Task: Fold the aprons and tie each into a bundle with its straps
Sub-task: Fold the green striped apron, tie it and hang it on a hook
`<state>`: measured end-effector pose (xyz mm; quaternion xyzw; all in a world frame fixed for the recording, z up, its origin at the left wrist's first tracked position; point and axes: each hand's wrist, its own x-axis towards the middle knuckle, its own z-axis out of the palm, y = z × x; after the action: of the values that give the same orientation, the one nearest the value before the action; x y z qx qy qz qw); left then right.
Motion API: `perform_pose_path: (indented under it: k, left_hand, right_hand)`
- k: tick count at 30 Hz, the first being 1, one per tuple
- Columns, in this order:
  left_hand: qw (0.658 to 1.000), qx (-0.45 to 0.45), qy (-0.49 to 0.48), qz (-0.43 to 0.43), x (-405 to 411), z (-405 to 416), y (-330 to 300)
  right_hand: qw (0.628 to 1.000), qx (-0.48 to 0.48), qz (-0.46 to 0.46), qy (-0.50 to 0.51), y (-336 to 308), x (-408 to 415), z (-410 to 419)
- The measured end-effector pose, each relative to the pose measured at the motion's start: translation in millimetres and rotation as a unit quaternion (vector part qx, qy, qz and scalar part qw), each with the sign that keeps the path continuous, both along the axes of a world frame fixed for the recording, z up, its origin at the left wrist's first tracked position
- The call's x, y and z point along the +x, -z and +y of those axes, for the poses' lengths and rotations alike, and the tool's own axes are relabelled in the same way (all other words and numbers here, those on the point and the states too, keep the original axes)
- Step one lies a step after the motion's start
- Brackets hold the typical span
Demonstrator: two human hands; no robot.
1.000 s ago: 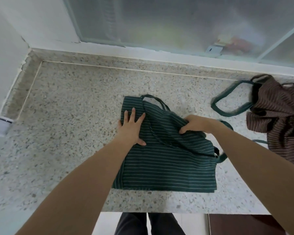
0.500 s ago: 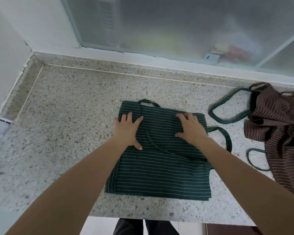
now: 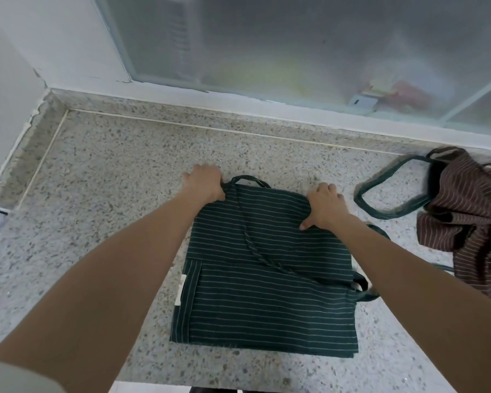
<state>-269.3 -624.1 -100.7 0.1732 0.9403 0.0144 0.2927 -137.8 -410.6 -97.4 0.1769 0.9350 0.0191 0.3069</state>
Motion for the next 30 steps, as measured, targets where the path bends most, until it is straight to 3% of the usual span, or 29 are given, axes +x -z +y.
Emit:
perform_pose_path:
  k: [3, 7, 12, 21, 30]
  left_hand:
    - [0.998, 0.033, 0.061, -0.008, 0.2, 0.5, -7.4]
    - [0.991, 0.113, 0.069, -0.002, 18.1, -10.8, -18.7]
    - [0.978, 0.148, 0.111, 0.102, 57.9, -25.6, -28.7]
    - [0.932, 0.18, 0.238, 0.207, 115.1, -82.5, -39.9]
    - [0.903, 0.101, 0.306, 0.283, 186.6, -125.2, -20.1]
  right_hand:
    - [0.999, -0.047, 0.021, 0.005, -6.0, -0.2, -1.7]
    - [0.991, -0.1, 0.084, 0.025, -27.0, 13.4, -7.5]
    - [0.981, -0.079, 0.168, 0.049, -51.8, 49.5, -26.1]
    - [0.968, -0.072, 0.242, 0.012, -55.1, 125.9, -58.3]
    - [0.975, -0.069, 0.212, -0.015, -47.5, 196.2, -83.7]
